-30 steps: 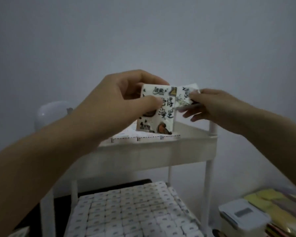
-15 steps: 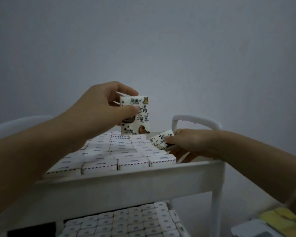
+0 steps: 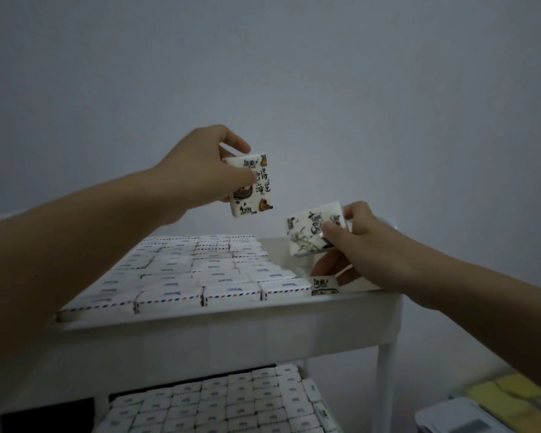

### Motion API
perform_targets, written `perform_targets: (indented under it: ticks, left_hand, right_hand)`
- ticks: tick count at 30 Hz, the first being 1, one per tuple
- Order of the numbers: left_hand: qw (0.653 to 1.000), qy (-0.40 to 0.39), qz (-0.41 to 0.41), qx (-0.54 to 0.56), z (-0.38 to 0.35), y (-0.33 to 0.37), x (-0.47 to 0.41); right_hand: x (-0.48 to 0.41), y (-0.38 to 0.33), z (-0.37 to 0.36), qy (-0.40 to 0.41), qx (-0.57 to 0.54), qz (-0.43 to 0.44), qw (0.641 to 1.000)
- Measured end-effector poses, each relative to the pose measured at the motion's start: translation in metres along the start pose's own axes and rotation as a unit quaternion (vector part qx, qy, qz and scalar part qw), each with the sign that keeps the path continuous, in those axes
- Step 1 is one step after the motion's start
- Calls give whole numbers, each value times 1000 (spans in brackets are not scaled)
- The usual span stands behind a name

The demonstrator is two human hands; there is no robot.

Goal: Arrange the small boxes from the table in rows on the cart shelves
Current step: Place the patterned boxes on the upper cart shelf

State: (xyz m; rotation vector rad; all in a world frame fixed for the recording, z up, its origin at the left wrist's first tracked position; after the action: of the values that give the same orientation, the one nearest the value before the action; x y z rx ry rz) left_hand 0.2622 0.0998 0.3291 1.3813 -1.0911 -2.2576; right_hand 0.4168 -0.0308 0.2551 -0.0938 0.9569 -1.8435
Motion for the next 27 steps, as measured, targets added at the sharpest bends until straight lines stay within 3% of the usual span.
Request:
perform_targets:
  ticks: [9,21,27]
  left_hand:
    - [982,-92,-106,-128,-40,-2,23]
    - [979,-201,-13,-11,-65,-17,31]
    - [946,-315,11,-74,-76,-22,44]
  right_hand:
    - [24,7,5,134,-36,118,983]
    - [34,14,12,202,-134,134,961]
    - [40,13,16,225,-128,149,955]
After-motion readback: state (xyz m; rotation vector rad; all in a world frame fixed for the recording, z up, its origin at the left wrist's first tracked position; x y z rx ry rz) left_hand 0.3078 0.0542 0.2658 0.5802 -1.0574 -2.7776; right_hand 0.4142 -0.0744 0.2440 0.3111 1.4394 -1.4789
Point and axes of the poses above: each hand's wrist, its own x-axis away from the middle knuckle, its own z-axis out of the back of the hand, y = z × x, the point moved 4 cm from there along -x, towards the middle knuckle, and after that the axes turned 14 degrees about x, right-handed, at the moved point
